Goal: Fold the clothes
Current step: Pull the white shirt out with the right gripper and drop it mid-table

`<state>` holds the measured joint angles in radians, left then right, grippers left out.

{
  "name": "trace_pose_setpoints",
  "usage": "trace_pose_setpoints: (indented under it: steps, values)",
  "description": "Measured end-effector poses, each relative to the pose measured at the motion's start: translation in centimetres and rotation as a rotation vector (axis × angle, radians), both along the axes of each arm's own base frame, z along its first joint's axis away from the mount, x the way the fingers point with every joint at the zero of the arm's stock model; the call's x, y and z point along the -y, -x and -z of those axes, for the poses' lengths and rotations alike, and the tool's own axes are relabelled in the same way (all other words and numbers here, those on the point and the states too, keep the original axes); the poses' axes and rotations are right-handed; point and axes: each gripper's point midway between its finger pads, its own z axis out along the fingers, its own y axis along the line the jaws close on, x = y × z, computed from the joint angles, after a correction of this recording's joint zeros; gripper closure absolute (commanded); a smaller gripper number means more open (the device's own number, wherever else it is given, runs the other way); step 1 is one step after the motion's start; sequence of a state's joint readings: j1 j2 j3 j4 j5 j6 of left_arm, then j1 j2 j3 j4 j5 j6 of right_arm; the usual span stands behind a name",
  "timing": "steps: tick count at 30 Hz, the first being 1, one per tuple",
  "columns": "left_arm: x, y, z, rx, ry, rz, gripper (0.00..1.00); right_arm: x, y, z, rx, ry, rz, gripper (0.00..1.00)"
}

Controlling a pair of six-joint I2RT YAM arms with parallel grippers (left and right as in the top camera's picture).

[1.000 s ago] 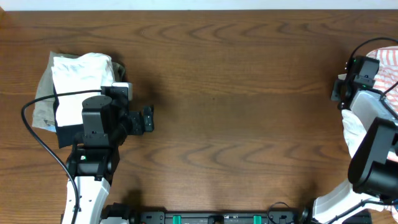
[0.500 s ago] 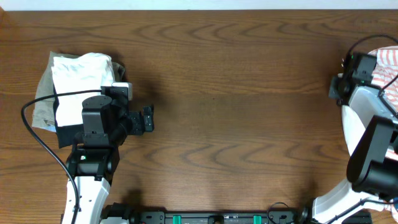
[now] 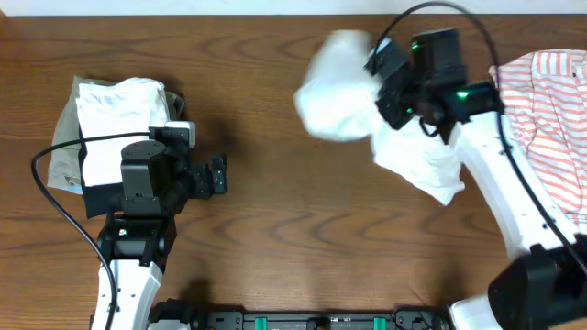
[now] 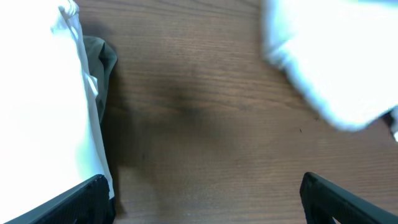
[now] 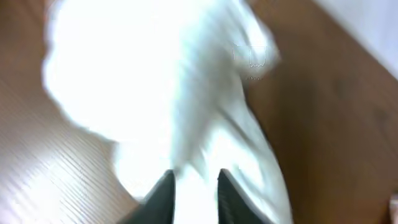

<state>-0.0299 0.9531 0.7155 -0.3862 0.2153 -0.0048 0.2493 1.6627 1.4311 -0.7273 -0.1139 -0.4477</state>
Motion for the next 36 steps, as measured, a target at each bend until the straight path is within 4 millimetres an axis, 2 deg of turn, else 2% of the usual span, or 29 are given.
trace_pose_setpoints:
  steps: [1,3,5,9,13,15,18,19,20,22,23,30,33,36]
  values:
    - [0.0,0.0,0.0,0.0,0.0,-0.001,0.02,0.6,0.0,1.0,-0.018,0.035,0.019,0.5]
    - [0.0,0.0,0.0,0.002,0.0,0.0,0.02,2.4,-0.3,2.5,-0.037,0.104,0.072,0.45]
    - [0.0,-0.1,-0.1,0.004,0.0,0.0,0.02,4.4,-0.8,2.8,-0.038,0.145,0.148,0.35]
    - [0.0,-0.3,-0.3,0.017,0.001,0.0,0.02,8.6,-1.4,2.7,-0.035,0.168,0.299,0.35]
    - [0.0,-0.8,-1.0,0.054,0.002,0.0,0.02,11.5,-0.5,3.3,-0.095,0.161,0.388,0.38]
    - [0.0,-1.0,-1.3,0.069,0.003,0.0,0.02,12.2,0.3,3.8,-0.14,0.143,0.414,0.46]
    - [0.1,-1.2,-1.5,0.08,0.005,0.002,0.02,12.8,1.2,4.3,-0.188,0.113,0.453,0.69]
    - [0.1,-1.2,-1.5,0.08,0.005,0.002,0.02,13.1,1.5,4.5,-0.2,0.106,0.468,0.72]
    - [0.1,-1.2,-1.5,0.079,0.005,0.003,0.02,13.2,1.6,4.6,-0.207,0.096,0.481,0.72]
    - [0.1,-1.3,-1.3,0.074,0.005,0.003,0.02,13.5,1.9,5.1,-0.224,0.081,0.511,0.55]
    - [0.1,-1.3,-1.2,0.069,0.005,0.003,0.02,13.6,2.1,5.4,-0.235,0.074,0.526,0.51]
    - [0.2,-1.6,0.4,0.014,0.005,0.005,0.02,14.2,5.2,9.1,-0.357,0.044,0.641,0.39]
    - [0.2,-1.7,0.7,0.004,0.005,0.005,0.02,14.2,6.8,10.8,-0.411,0.045,0.674,0.37]
    - [0.2,-1.7,0.8,0.002,0.005,0.005,0.02,14.3,8.3,12.7,-0.453,0.05,0.711,0.29]
